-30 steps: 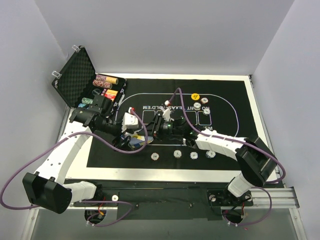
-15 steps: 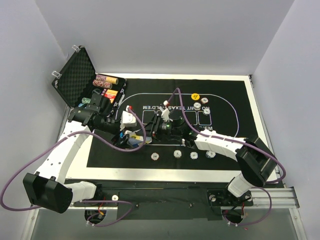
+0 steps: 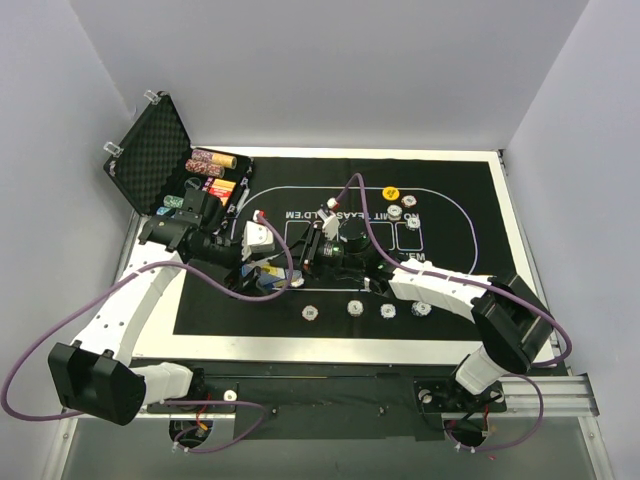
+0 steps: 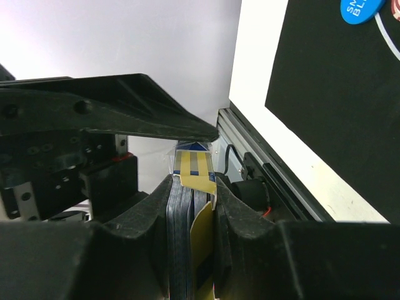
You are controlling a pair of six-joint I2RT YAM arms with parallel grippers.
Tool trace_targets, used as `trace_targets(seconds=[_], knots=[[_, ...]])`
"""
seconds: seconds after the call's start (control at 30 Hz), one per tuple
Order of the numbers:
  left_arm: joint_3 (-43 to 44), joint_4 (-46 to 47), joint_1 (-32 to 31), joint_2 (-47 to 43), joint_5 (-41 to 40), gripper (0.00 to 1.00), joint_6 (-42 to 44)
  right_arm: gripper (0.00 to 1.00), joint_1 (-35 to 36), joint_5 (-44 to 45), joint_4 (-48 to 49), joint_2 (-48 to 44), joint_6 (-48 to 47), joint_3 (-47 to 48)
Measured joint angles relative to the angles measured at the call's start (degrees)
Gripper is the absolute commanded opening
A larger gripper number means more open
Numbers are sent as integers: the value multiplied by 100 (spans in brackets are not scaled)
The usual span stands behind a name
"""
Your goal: Distribute texas hold em gaming equipment
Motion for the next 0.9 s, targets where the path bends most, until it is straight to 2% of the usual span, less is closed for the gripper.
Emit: trace_targets(seconds=[0.47, 0.73, 0.9], knots=[[-293, 531, -2, -4, -247, 92, -415, 13, 101, 26, 417, 105, 273, 111], [-293, 448, -2, -42, -227, 80, -225, 12, 120, 44, 448, 267, 291, 116], [-293, 363, 0, -79, -232, 65, -96, 12, 125, 50, 455, 267, 293, 116]])
